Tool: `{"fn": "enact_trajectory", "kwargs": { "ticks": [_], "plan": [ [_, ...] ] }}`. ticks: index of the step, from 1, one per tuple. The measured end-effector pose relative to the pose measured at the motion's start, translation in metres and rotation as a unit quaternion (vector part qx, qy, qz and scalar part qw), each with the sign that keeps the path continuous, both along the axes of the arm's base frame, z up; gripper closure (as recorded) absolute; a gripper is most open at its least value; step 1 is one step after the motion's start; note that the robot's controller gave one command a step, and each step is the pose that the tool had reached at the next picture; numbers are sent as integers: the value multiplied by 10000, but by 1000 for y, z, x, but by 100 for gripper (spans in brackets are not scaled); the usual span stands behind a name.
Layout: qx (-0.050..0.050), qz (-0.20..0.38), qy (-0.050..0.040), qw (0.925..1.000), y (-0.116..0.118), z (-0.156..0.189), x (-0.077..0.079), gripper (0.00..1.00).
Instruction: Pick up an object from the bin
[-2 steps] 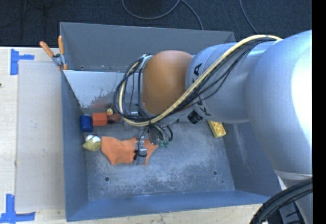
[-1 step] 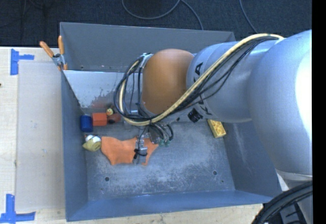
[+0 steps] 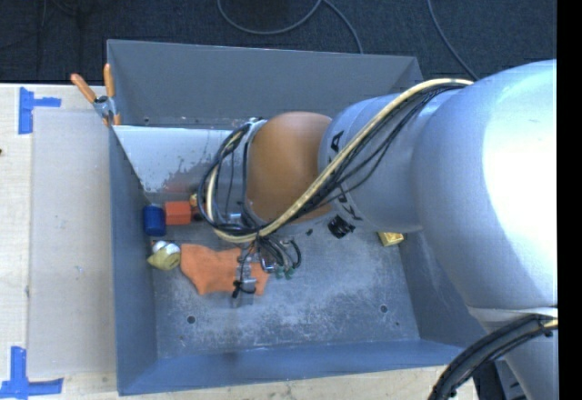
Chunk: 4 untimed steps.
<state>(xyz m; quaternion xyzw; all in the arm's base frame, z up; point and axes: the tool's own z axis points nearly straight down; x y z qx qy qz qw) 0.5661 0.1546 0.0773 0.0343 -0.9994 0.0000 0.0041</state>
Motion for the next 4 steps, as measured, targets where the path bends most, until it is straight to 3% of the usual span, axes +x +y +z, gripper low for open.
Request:
{"fn": "enact_trajectory", "kwargs": {
  "ticks": [1, 4],
  "plan": [
    [2, -432, -28, 9991, 9, -9, -4, 100],
    [-11, -451, 19, 9990, 9, 6, -7, 100]
  ]
}}
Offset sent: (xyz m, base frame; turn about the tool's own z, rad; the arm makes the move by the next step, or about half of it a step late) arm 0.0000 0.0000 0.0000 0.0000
